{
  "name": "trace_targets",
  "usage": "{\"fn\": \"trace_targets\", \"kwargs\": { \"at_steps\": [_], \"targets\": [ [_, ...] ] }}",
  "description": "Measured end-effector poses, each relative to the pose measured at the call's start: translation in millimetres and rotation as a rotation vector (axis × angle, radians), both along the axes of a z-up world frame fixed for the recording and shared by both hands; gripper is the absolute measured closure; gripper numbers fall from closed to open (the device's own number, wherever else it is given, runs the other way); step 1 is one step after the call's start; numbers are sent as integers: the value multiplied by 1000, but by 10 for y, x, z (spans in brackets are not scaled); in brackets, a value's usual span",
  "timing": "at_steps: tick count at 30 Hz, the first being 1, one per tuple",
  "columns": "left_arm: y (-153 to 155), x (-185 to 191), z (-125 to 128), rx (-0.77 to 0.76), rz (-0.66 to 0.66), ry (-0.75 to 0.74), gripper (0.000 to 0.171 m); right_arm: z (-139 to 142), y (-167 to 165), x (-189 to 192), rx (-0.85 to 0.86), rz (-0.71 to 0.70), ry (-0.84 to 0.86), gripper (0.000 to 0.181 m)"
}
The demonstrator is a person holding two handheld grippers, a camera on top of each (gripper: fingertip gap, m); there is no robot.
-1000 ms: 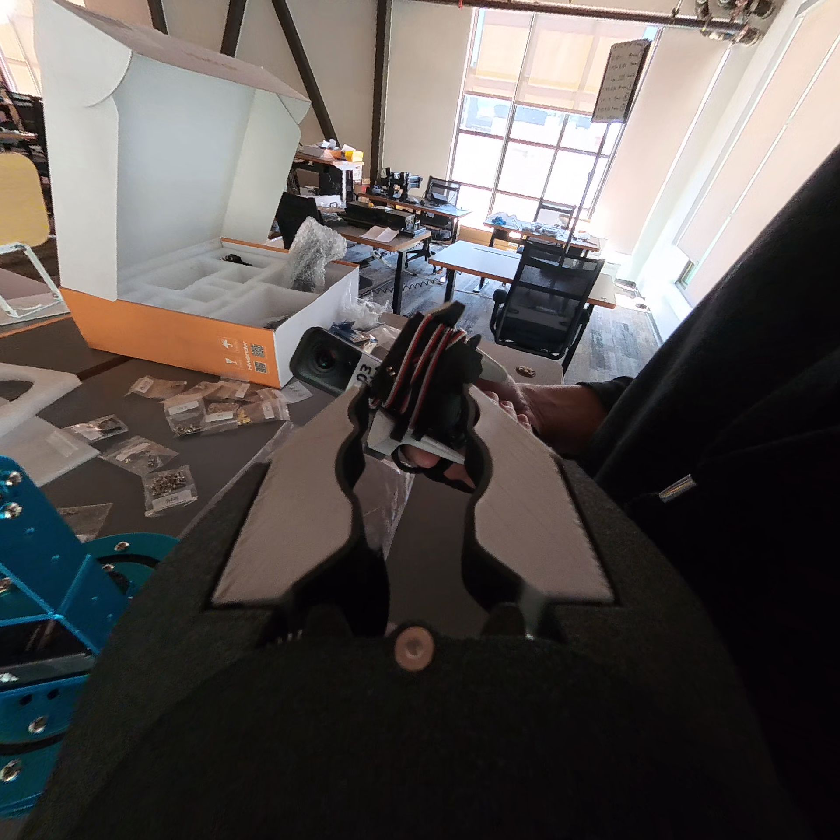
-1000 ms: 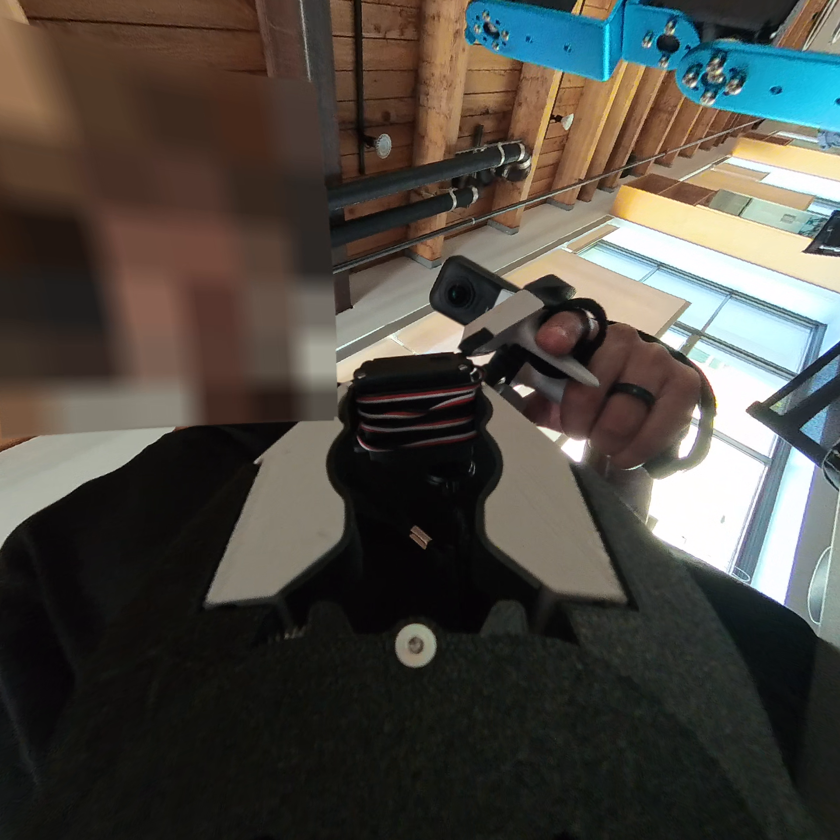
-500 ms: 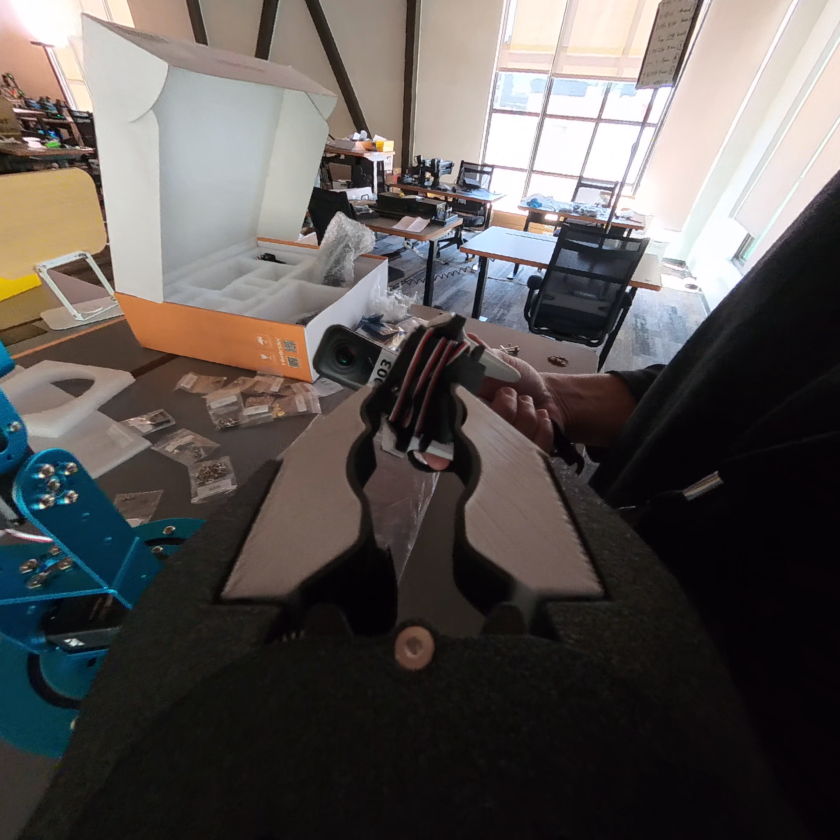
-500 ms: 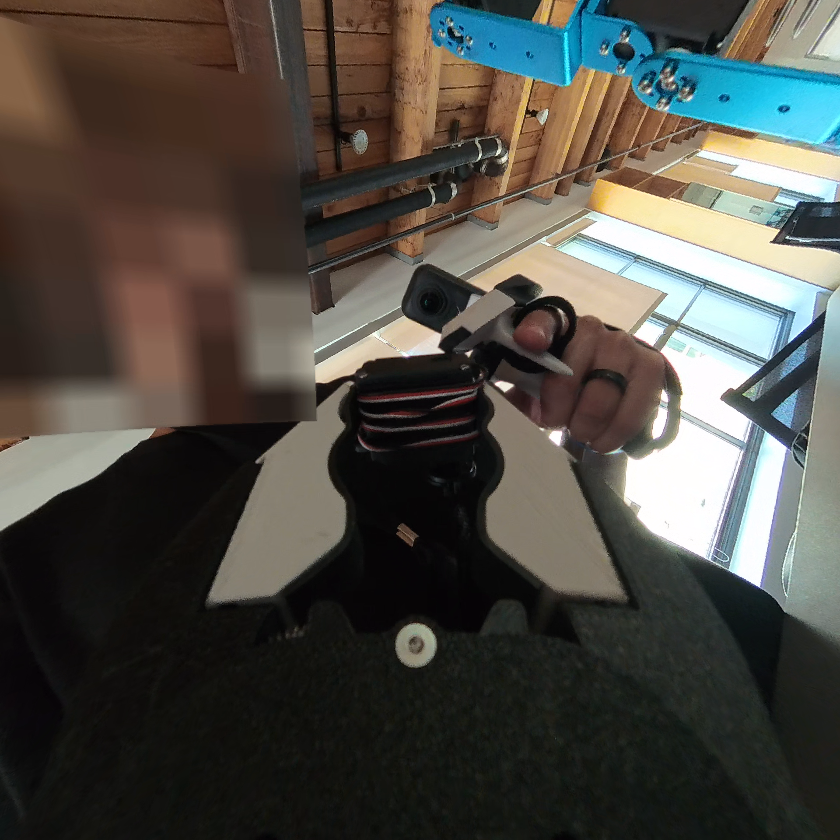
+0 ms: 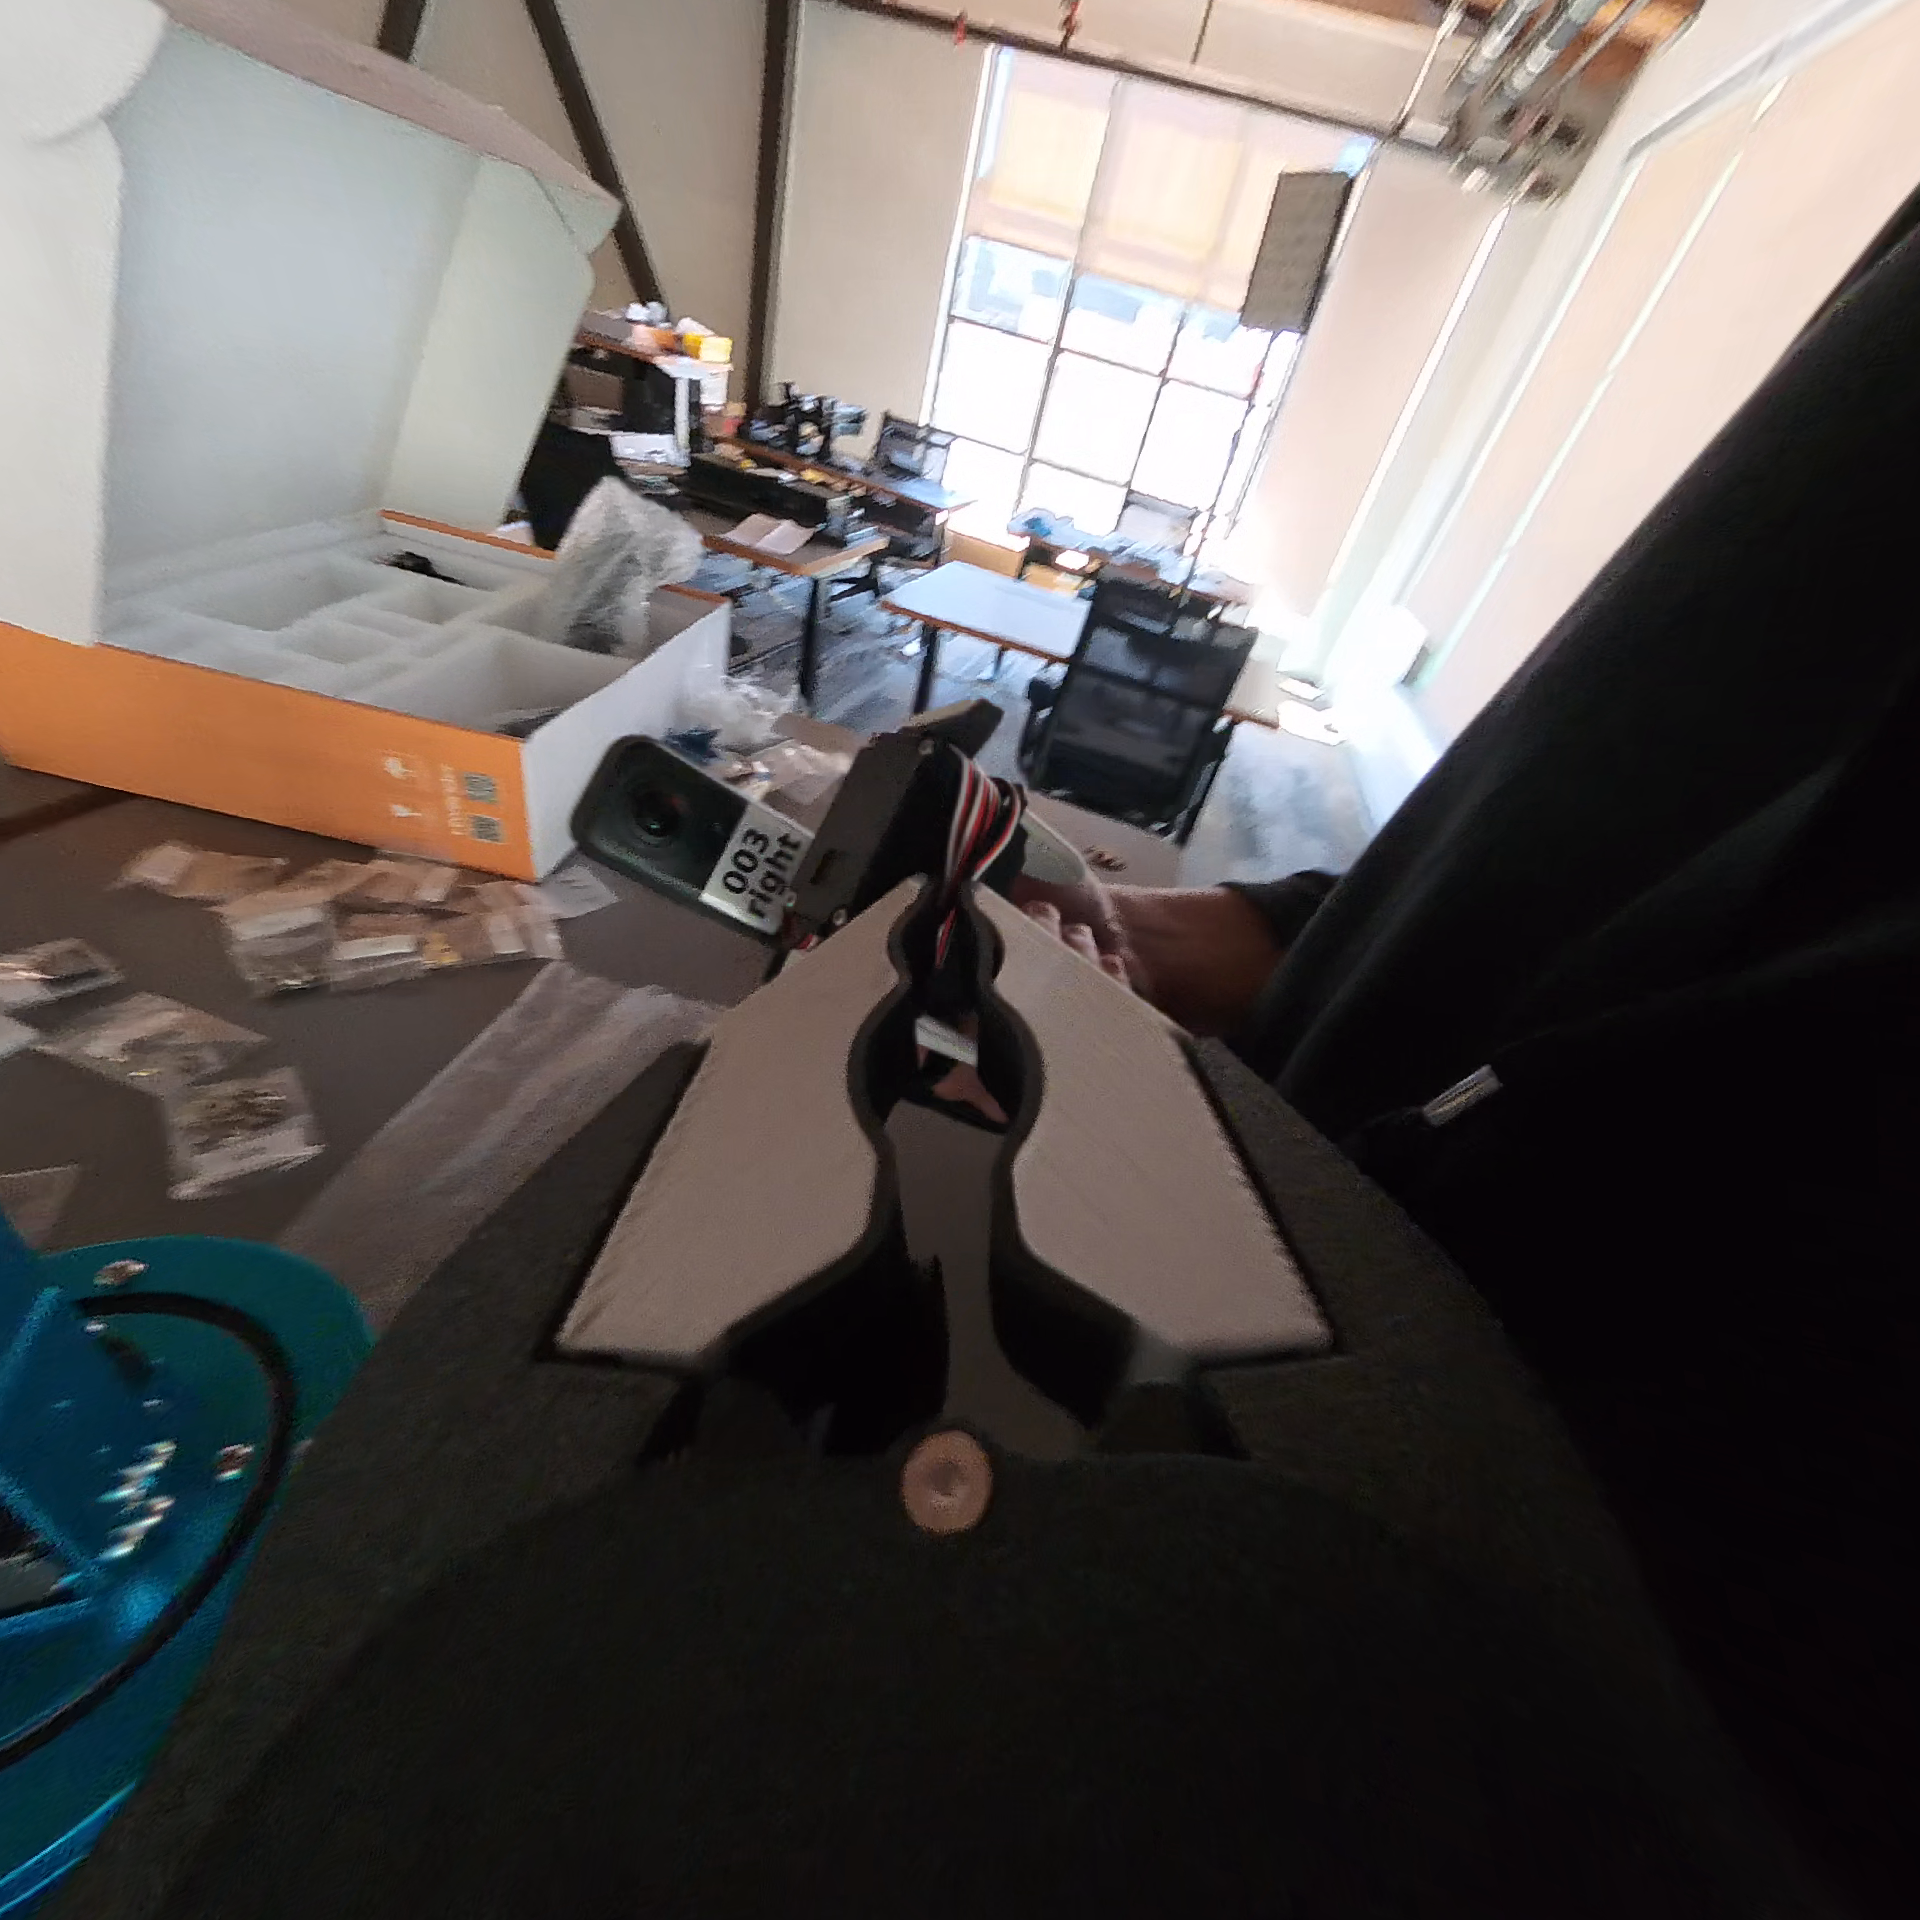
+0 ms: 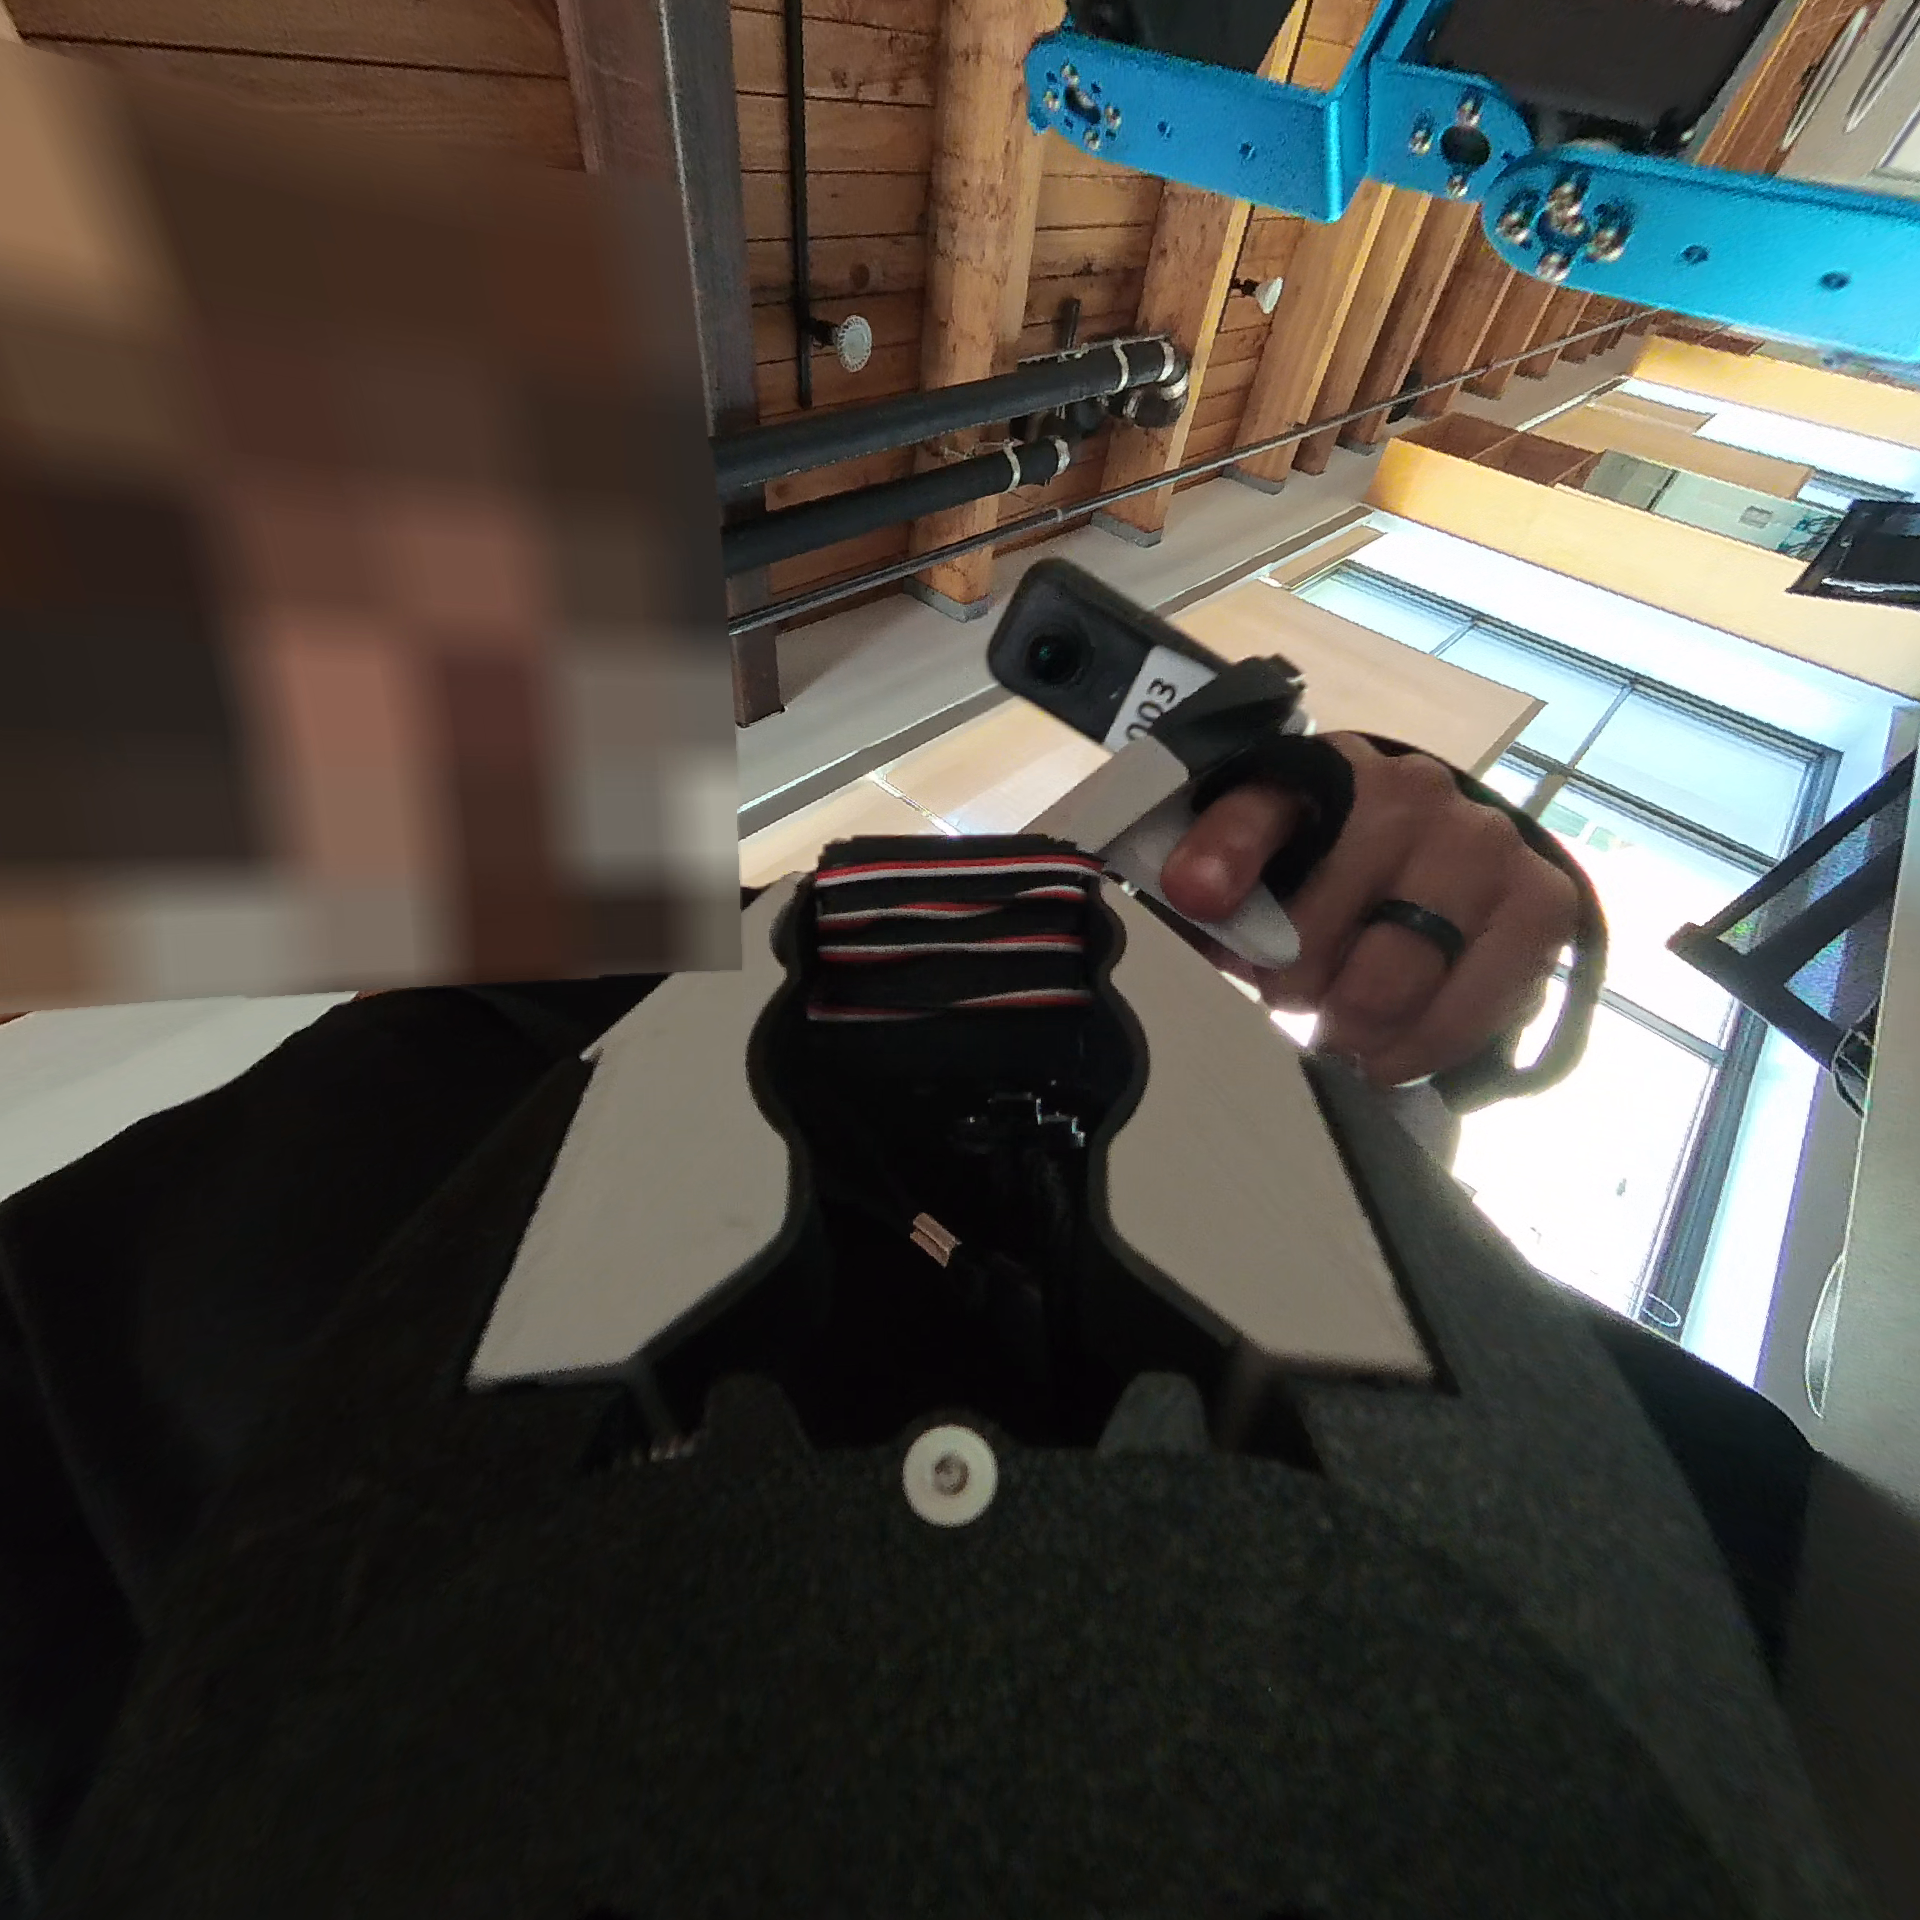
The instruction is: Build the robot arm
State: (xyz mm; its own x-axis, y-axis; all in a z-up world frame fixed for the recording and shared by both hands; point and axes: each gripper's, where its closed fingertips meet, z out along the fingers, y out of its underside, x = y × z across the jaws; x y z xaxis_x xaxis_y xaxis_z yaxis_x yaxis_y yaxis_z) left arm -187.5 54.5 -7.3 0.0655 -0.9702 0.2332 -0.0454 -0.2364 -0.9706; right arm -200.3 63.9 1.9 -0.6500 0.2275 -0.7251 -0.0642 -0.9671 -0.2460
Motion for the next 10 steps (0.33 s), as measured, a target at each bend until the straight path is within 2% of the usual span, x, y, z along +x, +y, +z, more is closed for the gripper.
{"fn": "trace_targets", "kwargs": {
  "at_steps": [3,7,8,10],
  "targets": [
    [30,-15,20,-111,-35,-56,171,5,27,-9,-20,-10,7,132],
    [128,-18,54,-290,-9,-147,171,24,106,15,-76,-33,35,132],
    [158,-18,34,-309,21,-151,171,-1,132,16,-90,-37,29,133],
    [192,-50,-22,-252,101,-134,169,-59,162,7,-108,-45,5,133]
  ]
}}
